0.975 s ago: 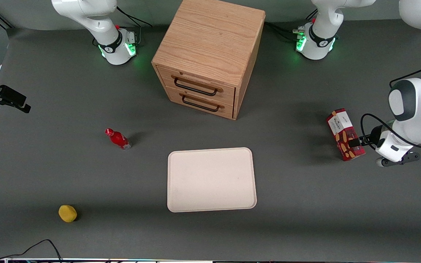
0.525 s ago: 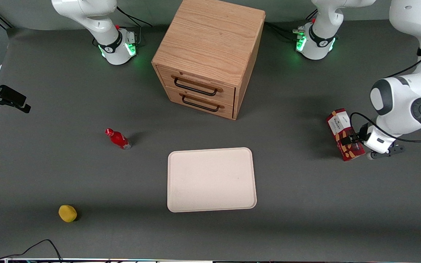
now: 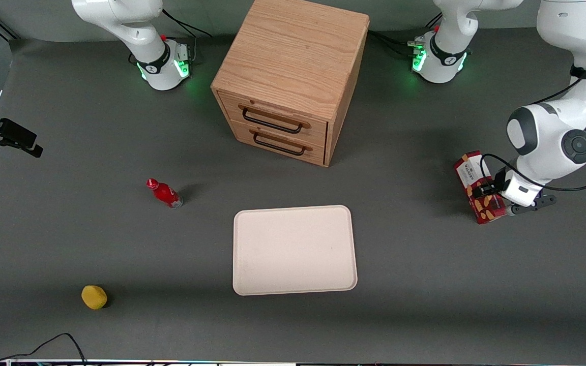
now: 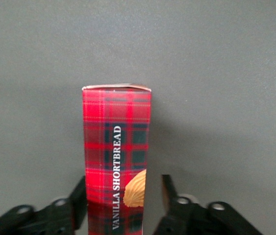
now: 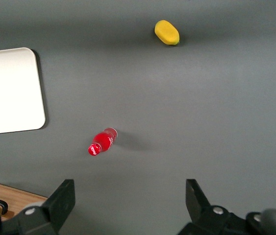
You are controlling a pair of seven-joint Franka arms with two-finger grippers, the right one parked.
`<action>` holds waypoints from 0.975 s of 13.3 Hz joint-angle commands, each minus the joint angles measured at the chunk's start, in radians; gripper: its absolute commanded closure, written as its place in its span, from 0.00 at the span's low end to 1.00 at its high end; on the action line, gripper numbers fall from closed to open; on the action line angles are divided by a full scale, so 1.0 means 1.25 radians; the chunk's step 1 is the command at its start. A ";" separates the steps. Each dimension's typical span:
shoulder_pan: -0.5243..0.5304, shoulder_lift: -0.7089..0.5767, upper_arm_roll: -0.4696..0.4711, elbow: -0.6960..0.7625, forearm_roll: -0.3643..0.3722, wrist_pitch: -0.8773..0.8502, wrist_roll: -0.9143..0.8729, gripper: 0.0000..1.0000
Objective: Place red cookie box on tray
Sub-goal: 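Close the left gripper on the cookie box and lift it, then carry the held cookie box over to the cream tray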
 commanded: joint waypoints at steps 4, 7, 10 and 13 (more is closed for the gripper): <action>-0.005 -0.080 -0.001 -0.032 -0.009 -0.065 0.000 0.76; -0.011 -0.156 -0.010 0.029 -0.001 -0.240 -0.015 0.75; -0.032 -0.170 -0.037 0.216 0.013 -0.532 -0.098 0.72; -0.032 -0.166 -0.148 0.394 0.034 -0.697 -0.230 0.72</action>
